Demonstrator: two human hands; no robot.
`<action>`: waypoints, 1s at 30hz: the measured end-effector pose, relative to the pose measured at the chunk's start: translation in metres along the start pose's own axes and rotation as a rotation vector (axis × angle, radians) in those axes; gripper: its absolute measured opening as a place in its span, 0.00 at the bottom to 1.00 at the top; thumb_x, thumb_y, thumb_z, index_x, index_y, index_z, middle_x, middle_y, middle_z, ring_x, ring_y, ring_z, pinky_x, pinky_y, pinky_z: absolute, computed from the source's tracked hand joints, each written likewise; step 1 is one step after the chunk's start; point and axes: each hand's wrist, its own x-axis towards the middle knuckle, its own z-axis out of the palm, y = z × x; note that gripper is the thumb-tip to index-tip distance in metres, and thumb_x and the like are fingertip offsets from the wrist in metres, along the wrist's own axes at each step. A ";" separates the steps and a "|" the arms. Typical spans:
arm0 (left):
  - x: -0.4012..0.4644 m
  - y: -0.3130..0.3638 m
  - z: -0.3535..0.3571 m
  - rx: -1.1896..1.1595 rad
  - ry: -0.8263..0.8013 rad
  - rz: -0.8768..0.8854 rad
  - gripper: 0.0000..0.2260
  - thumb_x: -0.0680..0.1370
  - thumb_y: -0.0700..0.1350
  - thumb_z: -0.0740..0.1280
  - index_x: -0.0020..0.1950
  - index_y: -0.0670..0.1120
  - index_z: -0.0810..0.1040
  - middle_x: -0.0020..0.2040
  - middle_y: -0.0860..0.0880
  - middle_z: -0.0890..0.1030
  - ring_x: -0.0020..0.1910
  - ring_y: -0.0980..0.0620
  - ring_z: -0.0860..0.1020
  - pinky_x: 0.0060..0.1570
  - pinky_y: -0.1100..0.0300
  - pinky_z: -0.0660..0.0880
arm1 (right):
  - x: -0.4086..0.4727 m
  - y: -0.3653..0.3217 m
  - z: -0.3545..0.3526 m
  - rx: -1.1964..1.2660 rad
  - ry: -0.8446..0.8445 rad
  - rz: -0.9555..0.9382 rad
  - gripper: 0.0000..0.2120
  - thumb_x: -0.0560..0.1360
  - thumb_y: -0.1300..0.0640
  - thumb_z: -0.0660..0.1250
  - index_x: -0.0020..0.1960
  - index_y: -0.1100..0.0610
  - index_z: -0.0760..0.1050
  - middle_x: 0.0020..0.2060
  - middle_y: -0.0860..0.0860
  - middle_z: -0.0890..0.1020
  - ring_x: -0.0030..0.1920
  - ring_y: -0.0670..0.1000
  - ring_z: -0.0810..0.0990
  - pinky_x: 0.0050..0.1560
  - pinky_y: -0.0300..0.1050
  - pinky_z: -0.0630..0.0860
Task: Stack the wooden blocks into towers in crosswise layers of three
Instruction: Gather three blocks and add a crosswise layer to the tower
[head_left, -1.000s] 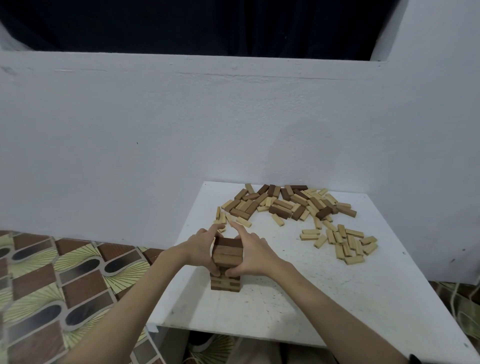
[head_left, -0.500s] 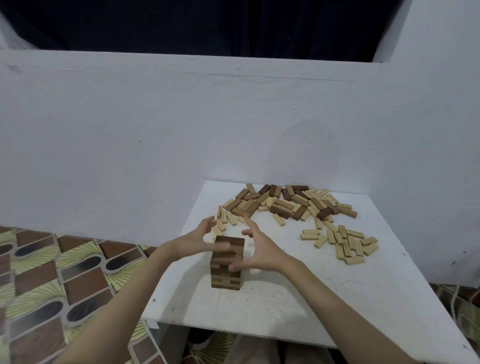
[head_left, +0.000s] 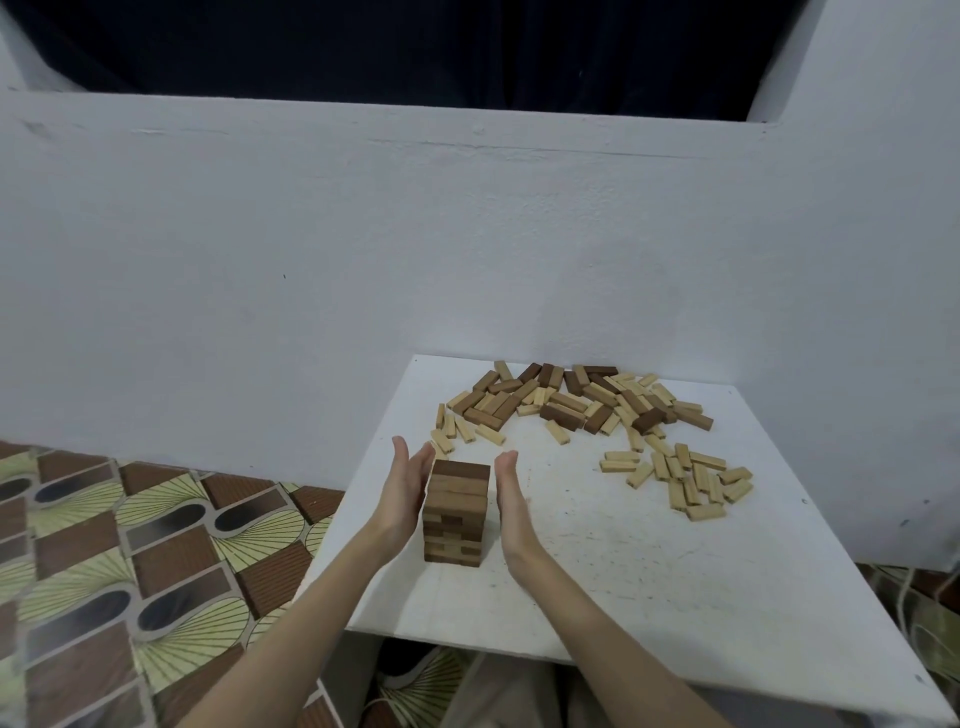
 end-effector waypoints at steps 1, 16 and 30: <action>0.001 -0.001 0.000 -0.004 0.003 -0.008 0.34 0.77 0.65 0.37 0.77 0.48 0.54 0.76 0.50 0.60 0.75 0.51 0.58 0.73 0.55 0.52 | -0.005 -0.005 0.004 0.029 -0.004 0.013 0.28 0.83 0.47 0.36 0.74 0.60 0.59 0.72 0.55 0.65 0.68 0.51 0.68 0.55 0.34 0.68; 0.010 -0.010 0.002 -0.020 -0.017 -0.041 0.35 0.76 0.67 0.38 0.76 0.50 0.59 0.61 0.48 0.75 0.59 0.49 0.73 0.62 0.55 0.65 | 0.058 0.067 0.025 0.181 0.048 0.057 0.57 0.55 0.14 0.49 0.76 0.45 0.57 0.70 0.52 0.69 0.66 0.55 0.73 0.64 0.59 0.73; 0.023 0.020 -0.038 0.187 -0.094 0.102 0.29 0.80 0.61 0.47 0.75 0.45 0.60 0.75 0.50 0.62 0.74 0.52 0.59 0.74 0.51 0.52 | 0.038 0.014 -0.022 0.084 0.089 -0.019 0.25 0.82 0.45 0.45 0.77 0.52 0.53 0.75 0.51 0.62 0.76 0.52 0.56 0.74 0.49 0.51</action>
